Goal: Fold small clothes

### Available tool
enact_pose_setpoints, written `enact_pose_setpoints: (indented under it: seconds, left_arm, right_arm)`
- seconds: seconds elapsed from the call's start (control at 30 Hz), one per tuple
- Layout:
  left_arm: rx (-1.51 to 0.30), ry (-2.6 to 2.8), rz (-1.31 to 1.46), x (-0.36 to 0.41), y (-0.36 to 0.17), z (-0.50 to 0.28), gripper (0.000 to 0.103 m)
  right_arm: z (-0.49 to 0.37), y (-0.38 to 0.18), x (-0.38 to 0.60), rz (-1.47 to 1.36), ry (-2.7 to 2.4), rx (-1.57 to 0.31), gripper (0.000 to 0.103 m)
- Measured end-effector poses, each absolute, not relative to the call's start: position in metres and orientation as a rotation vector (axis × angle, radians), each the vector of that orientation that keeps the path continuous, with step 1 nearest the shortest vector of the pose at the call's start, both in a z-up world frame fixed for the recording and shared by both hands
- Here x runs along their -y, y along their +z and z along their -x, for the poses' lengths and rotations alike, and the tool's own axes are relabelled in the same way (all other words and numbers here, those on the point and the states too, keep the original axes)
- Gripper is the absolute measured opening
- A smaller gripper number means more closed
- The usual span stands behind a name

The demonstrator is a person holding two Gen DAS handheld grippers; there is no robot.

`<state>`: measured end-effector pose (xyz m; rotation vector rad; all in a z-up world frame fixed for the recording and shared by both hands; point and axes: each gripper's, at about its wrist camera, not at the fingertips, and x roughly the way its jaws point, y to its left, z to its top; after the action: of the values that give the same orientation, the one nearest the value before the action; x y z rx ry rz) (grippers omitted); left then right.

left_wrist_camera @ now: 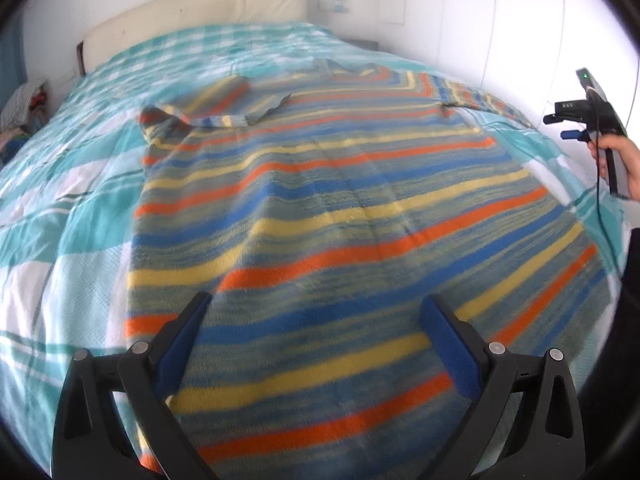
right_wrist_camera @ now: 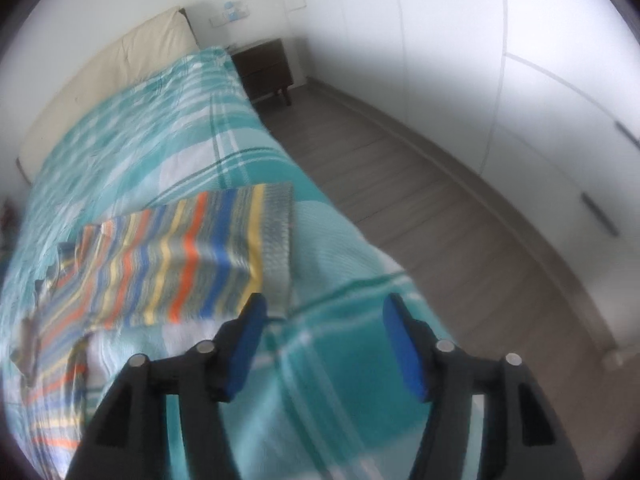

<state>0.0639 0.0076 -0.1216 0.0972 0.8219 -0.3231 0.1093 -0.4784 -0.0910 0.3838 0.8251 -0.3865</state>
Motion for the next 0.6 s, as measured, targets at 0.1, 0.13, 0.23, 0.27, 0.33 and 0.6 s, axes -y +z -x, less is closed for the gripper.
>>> enact_pose_setpoints:
  seconds: [0.1,0.13,0.23,0.27,0.33,0.6]
  left_arm:
    - [-0.817,-0.384,-0.052,-0.009,-0.099,-0.047,0.101]
    - [-0.812,-0.409,-0.033,-0.010,-0.091,-0.040,0.101]
    - [-0.817,-0.482,0.012,-0.015,-0.065,-0.026,0.101]
    - [-0.818,-0.495,0.014,-0.018,-0.057,-0.023,0.101]
    - [-0.819,-0.509,0.001,-0.026,-0.039,-0.018,0.101]
    - [-0.680,-0.389,-0.114,-0.079,0.046,-0.071,0.102]
  right_arm:
    - [-0.070,-0.066,0.455,-0.330,-0.342,-0.774,0.062]
    - [-0.058,-0.058,0.441,-0.302,-0.308,-0.760,0.064]
    - [-0.030,-0.046,0.391,-0.203,-0.186,-0.749,0.070]
    - [-0.025,-0.046,0.374,-0.178,-0.139,-0.751,0.070]
    - [-0.012,-0.047,0.330,-0.129,-0.005,-0.759,0.070]
    - [0.020,-0.105,0.187,0.089,0.343,-0.835,0.070]
